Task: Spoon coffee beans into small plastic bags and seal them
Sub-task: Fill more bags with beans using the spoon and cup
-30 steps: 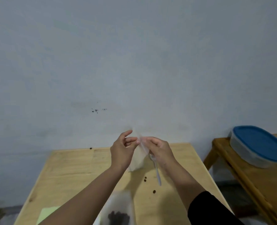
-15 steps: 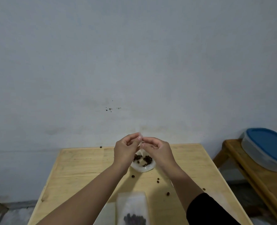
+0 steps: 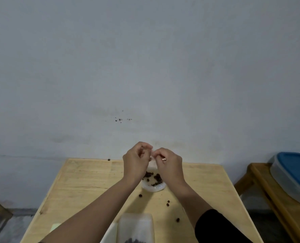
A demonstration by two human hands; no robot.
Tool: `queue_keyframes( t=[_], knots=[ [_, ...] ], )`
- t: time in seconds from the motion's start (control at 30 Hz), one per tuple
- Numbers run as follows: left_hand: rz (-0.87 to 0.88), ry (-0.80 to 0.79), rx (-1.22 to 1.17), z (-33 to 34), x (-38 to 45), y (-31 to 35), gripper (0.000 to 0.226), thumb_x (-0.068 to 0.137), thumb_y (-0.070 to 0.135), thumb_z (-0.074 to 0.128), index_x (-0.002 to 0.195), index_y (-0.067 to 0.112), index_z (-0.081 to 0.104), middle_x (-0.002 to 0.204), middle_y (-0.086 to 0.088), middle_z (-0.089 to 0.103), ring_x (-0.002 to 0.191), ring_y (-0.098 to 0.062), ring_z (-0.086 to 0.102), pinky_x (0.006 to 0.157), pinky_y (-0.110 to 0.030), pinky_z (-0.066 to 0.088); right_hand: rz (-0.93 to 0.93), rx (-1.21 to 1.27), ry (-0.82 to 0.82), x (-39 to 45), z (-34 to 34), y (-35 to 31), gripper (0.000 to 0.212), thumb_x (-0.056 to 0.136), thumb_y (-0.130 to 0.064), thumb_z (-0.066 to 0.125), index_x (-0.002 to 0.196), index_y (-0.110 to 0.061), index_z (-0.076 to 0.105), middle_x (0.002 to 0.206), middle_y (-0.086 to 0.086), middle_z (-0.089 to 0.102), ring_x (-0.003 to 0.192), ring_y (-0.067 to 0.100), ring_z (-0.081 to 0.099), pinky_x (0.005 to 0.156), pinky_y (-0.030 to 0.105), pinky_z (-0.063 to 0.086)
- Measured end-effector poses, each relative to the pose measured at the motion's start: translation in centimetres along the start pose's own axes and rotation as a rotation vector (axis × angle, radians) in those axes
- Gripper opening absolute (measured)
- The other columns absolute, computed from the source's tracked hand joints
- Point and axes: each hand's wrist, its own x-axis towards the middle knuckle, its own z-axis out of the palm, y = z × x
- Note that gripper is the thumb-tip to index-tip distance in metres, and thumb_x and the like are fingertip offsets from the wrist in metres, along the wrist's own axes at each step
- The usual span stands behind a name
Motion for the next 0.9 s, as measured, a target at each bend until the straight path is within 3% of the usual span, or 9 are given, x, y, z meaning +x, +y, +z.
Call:
queue_keyframes(
  t=[0.07,0.13,0.23,0.4,0.53,0.67,0.77,0.9],
  knots=[
    [-0.022,0.002,0.007,0.3,0.0,-0.2,0.02,0.09,0.008,0.057,0.084,0.023,0.07,0.078,0.006,0.072,0.068,-0.003,0.069,0.067,-0.015,0.053,0.068,0.059,-0.036,0.2,-0.2,0.1,0.02,0.086,-0.004,0.056,0.087,-0.016,0.072,0.078,-0.012,0.068,0.078,-0.01,0.06,0.066,0.003,0.043],
    [-0.052,0.003,0.006,0.4,0.2,-0.6,0.018,0.089,0.008,0.059,0.088,0.021,0.071,0.082,0.007,0.072,0.071,-0.001,0.068,0.066,-0.011,0.051,0.118,0.102,-0.093,0.6,-0.4,0.5,0.014,0.084,-0.011,0.063,0.092,-0.017,0.073,0.081,-0.011,0.07,0.077,-0.013,0.06,0.066,-0.001,0.042],
    [-0.089,-0.028,0.014,0.7,0.6,-0.9,0.014,0.087,0.01,0.063,0.092,0.019,0.072,0.082,0.007,0.072,0.075,-0.002,0.067,0.065,-0.008,0.05,0.183,0.13,-0.142,1.1,-0.8,0.9,0.01,0.08,-0.016,0.071,0.089,-0.019,0.071,0.082,-0.007,0.072,0.077,-0.003,0.064,0.067,0.006,0.048],
    [-0.114,-0.092,0.068,1.0,0.9,-1.0,0.013,0.084,0.011,0.067,0.091,0.02,0.073,0.081,0.005,0.072,0.077,-0.005,0.069,0.07,-0.012,0.052,0.33,0.225,-0.159,1.8,-1.7,1.7,0.015,0.074,-0.011,0.076,0.07,-0.023,0.067,0.065,-0.006,0.065,0.066,0.007,0.064,0.067,0.019,0.051],
    [-0.072,-0.108,0.239,1.5,1.2,-1.1,0.025,0.082,0.005,0.057,0.082,0.025,0.072,0.074,0.01,0.07,0.065,-0.012,0.065,0.06,-0.014,0.049,0.398,0.207,-0.118,1.6,-1.6,2.1,0.01,0.076,-0.01,0.073,0.071,-0.018,0.069,0.063,-0.001,0.066,0.065,0.011,0.064,0.067,0.023,0.052],
    [-0.048,-0.042,0.351,1.1,1.1,-1.7,0.028,0.08,0.002,0.053,0.08,0.021,0.073,0.063,0.013,0.064,0.044,-0.001,0.05,0.047,-0.007,0.039,0.402,0.095,-0.009,1.6,-1.4,2.5,0.017,0.078,-0.006,0.063,0.07,-0.019,0.07,0.059,-0.008,0.063,0.064,0.01,0.063,0.063,0.021,0.05],
    [-0.021,-0.025,0.392,0.5,1.3,-1.6,0.026,0.078,0.002,0.055,0.079,0.02,0.073,0.057,0.012,0.061,0.047,0.004,0.051,0.052,-0.003,0.038,0.387,0.078,-0.049,1.8,-1.5,2.4,0.021,0.079,-0.006,0.059,0.07,-0.023,0.069,0.06,-0.007,0.064,0.07,0.016,0.067,0.069,0.027,0.054],
    [0.055,-0.064,0.386,0.1,1.4,-1.1,0.025,0.08,0.003,0.056,0.08,0.022,0.072,0.059,0.014,0.06,0.058,0.004,0.057,0.058,-0.002,0.038,0.266,0.039,-0.122,2.2,-1.4,1.8,0.027,0.084,-0.003,0.053,0.084,-0.018,0.075,0.074,-0.011,0.06,0.076,0.017,0.066,0.071,0.02,0.05]
  ],
)
